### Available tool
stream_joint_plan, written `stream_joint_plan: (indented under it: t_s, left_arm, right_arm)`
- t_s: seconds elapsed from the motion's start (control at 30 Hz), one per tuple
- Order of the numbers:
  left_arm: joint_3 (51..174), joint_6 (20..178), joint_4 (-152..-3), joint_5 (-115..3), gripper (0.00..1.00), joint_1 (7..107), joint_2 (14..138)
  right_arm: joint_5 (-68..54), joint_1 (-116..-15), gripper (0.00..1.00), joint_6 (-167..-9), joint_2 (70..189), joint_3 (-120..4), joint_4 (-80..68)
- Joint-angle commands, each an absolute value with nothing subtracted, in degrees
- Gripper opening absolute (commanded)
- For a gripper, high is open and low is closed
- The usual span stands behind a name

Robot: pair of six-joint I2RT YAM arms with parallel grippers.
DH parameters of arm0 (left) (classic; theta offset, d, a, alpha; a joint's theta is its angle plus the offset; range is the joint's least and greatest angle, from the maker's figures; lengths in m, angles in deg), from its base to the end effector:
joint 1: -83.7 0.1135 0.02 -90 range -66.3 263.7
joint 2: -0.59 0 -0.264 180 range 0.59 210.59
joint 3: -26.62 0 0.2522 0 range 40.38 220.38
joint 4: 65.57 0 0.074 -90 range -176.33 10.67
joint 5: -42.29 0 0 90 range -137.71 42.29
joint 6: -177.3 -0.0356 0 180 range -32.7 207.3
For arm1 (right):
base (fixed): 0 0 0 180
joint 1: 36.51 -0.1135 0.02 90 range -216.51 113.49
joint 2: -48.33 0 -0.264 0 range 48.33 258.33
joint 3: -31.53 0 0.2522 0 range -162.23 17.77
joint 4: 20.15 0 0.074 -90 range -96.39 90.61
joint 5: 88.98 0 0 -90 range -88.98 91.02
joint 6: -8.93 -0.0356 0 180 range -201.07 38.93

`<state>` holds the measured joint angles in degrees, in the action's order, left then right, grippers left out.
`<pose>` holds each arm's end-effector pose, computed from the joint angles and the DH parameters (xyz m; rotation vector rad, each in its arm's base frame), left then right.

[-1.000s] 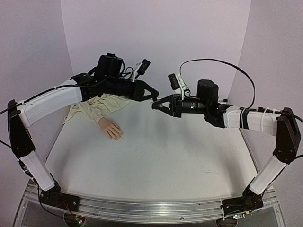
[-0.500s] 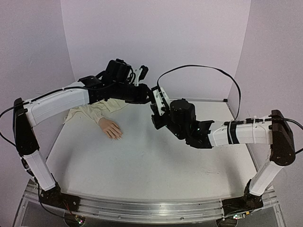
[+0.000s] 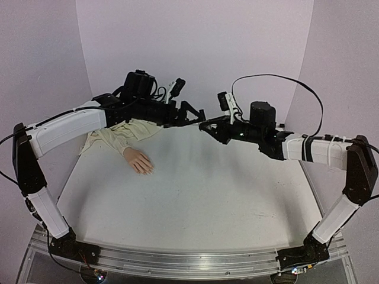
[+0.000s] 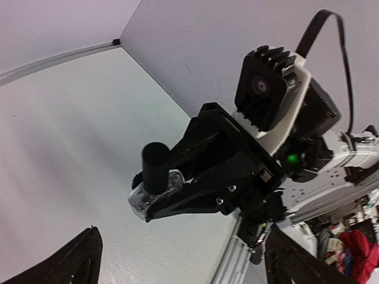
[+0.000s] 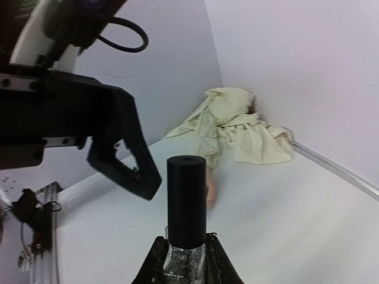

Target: Paint the nails

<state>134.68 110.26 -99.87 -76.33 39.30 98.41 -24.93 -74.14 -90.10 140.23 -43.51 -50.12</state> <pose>0.2740 -0.2922 0.3770 0.7434 2.0298 -1.2198 0.2862 0.2403 0.3283 -0.7284 1.2373 0.9796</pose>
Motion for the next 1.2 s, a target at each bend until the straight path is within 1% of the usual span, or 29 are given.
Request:
stream_joint_plan:
  t_s: [0.0,0.07,0.13,0.23,0.43,0.63,0.77,0.93,1.0,1.07,1.1,1.13,1.17]
  left_arm:
    - [131.48,119.88,-84.34,-90.59,0.99,43.61,94.17]
    - [132.08,120.23,-82.91,-93.43,1.0,43.71,95.17]
    - [132.73,120.38,-82.1,-96.33,0.95,43.71,96.04]
    - [133.23,120.27,-81.44,-97.86,0.85,43.67,96.47]
    - [134.33,117.09,-80.49,-101.1,0.6,40.79,96.74]
    - [133.97,116.48,-80.48,-99.64,0.44,39.86,97.0]
    - [134.14,116.14,-80.48,-98.39,0.29,39.51,97.17]
    - [133.37,116.06,-80.65,-95.32,0.09,39.49,97.05]
    - [132.92,115.92,-80.96,-93.74,0.01,39.49,96.95]
    - [132.46,115.52,-82.04,-91.23,0.0,39.51,96.69]
    - [132.27,114.99,-83.0,-89.45,0.0,39.49,96.43]
    - [132.23,114.27,-84.68,-86.58,0.0,39.42,96.16]
    - [132.5,113.22,-87.07,-82.96,0.0,39.3,95.81]
  right_arm:
    - [-59.59,-70.59,0.0,-103.14,140.02,-48.89,-54.31]
    - [-65.38,-70.44,0.0,-106.86,140.72,-50.63,-55.87]
    - [-68.0,-70.46,0.0,-110.37,140.71,-50.88,-59.31]
    - [-68.98,-70.44,0.0,-112.53,140.54,-51.04,-61.42]
    - [-69.46,-70.44,0.0,-115.36,141.9,-51.67,-64.11]
    - [-69.11,-70.44,0.0,-116.71,142.42,-51.41,-66.43]
    - [-68.76,-70.45,0.0,-116.83,142.82,-51.0,-66.77]
    - [-65.77,-70.44,0.0,-114.68,142.48,-49.53,-66.54]
    - [-62.03,-70.44,0.0,-110.97,141.85,-48.52,-64.49]
    - [-54.75,-70.52,0.0,-105.67,140.65,-48.33,-57.02]
    - [-48.86,-70.71,0.0,-102.82,139.83,-48.25,-52.72]
    - [-38.93,-71.55,0.0,-99.68,138.72,-48.35,-47.95]
    - [-23.82,-74.19,0.0,-94.92,137.37,-48.8,-41.82]
